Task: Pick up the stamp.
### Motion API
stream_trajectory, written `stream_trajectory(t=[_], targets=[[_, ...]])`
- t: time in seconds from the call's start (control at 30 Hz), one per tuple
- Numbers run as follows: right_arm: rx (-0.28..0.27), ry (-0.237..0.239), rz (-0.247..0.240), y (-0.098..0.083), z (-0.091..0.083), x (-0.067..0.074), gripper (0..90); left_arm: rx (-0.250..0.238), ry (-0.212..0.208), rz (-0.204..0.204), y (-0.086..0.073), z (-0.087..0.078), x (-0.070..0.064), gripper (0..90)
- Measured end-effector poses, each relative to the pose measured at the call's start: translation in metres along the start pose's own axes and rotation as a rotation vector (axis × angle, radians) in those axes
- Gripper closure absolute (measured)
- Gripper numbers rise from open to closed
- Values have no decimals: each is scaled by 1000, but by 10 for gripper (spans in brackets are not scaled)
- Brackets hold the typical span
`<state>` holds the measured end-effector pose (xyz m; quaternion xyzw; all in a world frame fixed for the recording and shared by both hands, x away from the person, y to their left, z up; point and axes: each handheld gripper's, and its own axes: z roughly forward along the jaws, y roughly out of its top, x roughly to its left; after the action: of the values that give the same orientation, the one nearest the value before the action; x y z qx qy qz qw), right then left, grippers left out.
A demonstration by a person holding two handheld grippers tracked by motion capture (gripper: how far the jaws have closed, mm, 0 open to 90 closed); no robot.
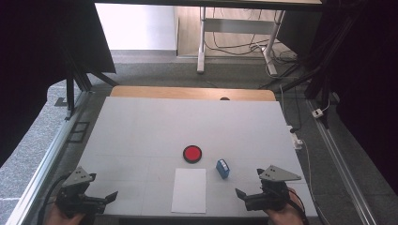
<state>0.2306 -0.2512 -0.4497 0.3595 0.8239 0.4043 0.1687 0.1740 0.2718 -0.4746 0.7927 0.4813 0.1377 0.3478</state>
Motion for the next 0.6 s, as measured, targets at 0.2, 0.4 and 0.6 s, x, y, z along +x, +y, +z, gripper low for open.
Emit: stream_trajectory(t=[0.2, 0.4, 0.6], targets=[[4, 1, 10, 3, 7, 3, 0, -2, -1, 0, 0, 0, 0, 0], [45, 21, -3, 9, 20, 9, 0, 5, 4, 9, 0, 1, -1, 0], [84, -6, -9, 14, 35, 11, 0, 5, 4, 9, 0, 0, 0, 0]])
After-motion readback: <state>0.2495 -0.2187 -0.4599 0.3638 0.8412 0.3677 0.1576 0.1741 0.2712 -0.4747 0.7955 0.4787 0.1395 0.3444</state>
